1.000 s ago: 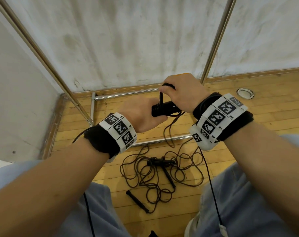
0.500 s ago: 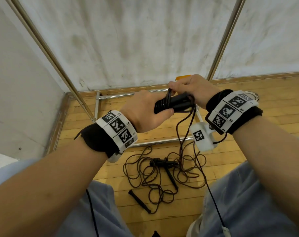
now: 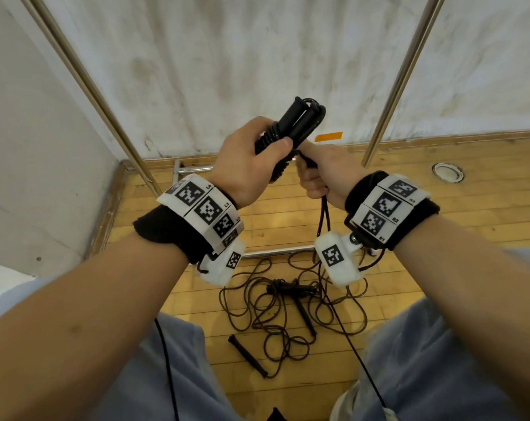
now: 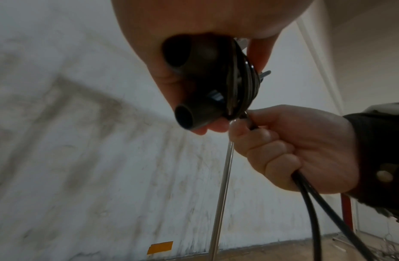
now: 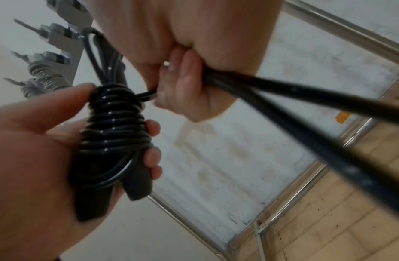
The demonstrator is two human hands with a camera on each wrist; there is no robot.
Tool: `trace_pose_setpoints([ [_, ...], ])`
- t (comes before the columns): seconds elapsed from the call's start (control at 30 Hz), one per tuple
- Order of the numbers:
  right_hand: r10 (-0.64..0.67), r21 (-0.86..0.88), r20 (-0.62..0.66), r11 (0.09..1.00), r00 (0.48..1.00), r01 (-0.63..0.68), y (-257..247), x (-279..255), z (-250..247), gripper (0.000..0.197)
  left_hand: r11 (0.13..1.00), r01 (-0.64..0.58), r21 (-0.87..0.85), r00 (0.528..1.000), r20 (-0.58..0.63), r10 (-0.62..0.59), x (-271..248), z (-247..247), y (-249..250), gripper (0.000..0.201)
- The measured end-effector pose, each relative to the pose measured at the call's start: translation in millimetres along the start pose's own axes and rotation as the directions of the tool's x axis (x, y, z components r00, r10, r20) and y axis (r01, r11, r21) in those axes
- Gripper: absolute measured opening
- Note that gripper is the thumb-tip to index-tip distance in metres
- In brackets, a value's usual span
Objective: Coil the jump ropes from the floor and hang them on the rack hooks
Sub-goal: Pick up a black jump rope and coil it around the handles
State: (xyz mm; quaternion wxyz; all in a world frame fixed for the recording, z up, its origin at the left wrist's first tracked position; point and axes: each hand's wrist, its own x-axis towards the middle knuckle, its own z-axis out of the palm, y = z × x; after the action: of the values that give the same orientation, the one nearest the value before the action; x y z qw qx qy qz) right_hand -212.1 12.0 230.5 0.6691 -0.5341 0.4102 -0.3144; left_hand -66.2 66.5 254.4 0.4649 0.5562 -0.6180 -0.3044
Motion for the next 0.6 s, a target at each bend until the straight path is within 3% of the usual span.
trace_pose_setpoints([
  [0.13, -0.170, -0.074, -0.106, 0.984, 0.980, 0.163, 1, -1, 7, 0.025, 0.997, 0.046, -0.054, 0.998, -0.043, -0.048, 5, 1, 0, 0.016],
  [0.2, -0.272, -0.245, -0.147, 0.941, 0.951, 0.231, 4, -2, 10, 0.026, 0.993, 0.075, -0.089, 0.996, -0.049, -0.080, 8, 1, 1, 0.016],
  [0.33, -0.436, -0.637, -0.082, 0.715, 0.896, 0.289, 8, -3, 8, 0.013, 0.988, 0.114, -0.105, 0.993, -0.027, -0.118, 10, 0, 0, 0.020],
  [0.5, -0.351, -0.759, -0.062, 0.625, 0.934, 0.185, 10, 0, 0, 0.024, 0.990, 0.099, -0.101, 0.995, 0.040, -0.096, 8, 1, 4, 0.027],
  [0.53, -0.319, -0.748, -0.062, 0.642, 0.946, 0.167, 9, 0, -1, 0.028, 0.992, 0.089, -0.092, 0.995, 0.053, -0.084, 7, 2, 5, 0.027],
  [0.6, -0.239, -0.609, -0.042, 0.776, 0.970, 0.165, 6, -1, -2, 0.029, 0.993, 0.075, -0.091, 0.996, 0.054, -0.071, 7, 0, 6, 0.025],
])
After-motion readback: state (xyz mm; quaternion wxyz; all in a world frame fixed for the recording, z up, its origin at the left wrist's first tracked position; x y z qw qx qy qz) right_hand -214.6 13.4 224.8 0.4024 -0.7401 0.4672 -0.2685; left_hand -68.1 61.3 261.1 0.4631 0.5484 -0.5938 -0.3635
